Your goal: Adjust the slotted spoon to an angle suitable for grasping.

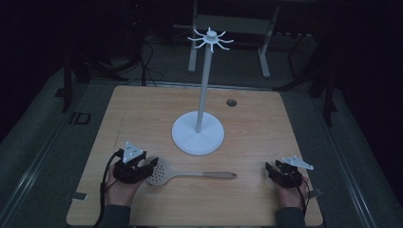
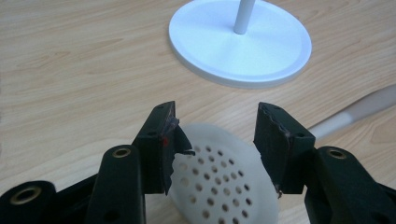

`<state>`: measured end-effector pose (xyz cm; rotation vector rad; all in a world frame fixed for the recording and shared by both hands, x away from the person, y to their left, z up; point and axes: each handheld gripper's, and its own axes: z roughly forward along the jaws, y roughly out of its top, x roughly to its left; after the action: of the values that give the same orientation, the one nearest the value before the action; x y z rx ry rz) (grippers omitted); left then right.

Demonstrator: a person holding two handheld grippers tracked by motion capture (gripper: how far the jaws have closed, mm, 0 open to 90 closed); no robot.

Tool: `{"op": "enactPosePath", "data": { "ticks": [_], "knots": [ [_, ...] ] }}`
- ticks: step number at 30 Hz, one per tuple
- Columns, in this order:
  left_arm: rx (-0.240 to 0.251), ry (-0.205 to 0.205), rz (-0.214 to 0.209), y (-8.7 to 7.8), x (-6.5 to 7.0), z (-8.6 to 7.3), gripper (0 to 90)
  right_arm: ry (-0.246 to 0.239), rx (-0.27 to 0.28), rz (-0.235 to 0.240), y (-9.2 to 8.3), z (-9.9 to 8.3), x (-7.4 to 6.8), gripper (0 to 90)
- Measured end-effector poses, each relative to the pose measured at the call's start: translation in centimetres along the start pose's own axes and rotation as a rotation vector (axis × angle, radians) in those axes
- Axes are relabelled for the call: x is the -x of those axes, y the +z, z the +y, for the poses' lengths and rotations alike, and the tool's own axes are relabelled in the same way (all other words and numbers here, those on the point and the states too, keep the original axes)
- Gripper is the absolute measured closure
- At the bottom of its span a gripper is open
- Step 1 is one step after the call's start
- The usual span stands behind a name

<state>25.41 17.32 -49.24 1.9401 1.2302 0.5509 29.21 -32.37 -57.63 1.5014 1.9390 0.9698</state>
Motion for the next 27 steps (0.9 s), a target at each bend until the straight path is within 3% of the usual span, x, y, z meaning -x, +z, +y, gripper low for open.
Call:
{"op": "enactPosePath", "data": {
  "ticks": [10,27],
  "knots": [
    [-0.004,0.047,-0.028,1.5,1.3,1.7,48.8,0.0,0.007,-0.019,0.0,0.0,0.1,48.6],
    [-0.044,0.123,-0.114,4.3,4.0,2.8,60.4,0.006,0.006,-0.028,0.1,0.1,0.2,47.2]
  ]
}}
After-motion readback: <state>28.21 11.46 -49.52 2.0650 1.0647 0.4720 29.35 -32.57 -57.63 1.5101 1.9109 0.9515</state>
